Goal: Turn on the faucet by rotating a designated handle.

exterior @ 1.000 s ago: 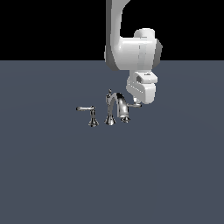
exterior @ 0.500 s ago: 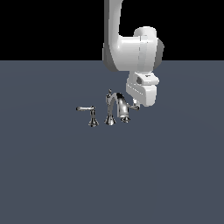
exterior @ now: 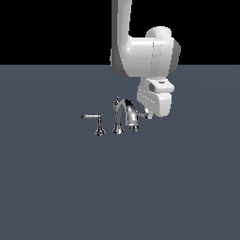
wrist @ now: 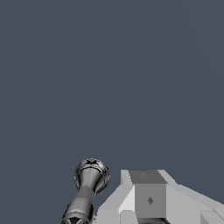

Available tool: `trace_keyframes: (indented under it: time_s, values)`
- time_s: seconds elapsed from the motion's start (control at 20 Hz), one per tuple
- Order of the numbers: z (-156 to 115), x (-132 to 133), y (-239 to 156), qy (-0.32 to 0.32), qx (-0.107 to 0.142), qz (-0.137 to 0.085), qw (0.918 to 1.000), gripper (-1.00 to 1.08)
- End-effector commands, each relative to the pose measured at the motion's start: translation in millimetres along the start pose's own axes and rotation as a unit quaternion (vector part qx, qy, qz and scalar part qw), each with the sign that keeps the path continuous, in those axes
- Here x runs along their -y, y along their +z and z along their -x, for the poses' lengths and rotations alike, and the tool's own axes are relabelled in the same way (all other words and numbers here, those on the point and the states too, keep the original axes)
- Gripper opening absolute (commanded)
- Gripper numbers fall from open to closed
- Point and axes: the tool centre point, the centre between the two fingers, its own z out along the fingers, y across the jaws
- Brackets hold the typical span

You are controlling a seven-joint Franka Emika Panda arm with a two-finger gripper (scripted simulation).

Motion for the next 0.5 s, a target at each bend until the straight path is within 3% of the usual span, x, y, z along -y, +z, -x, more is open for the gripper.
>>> trace_keyframes:
  time_s: [0.0,0.45]
  values:
    - [12.8,-2.8,-0.2,-0.003,0.002,0.001,1.0,-1.0]
    - [38.9,-16.7,-0.5,-0.003,0.002,0.002,1.0,-1.0]
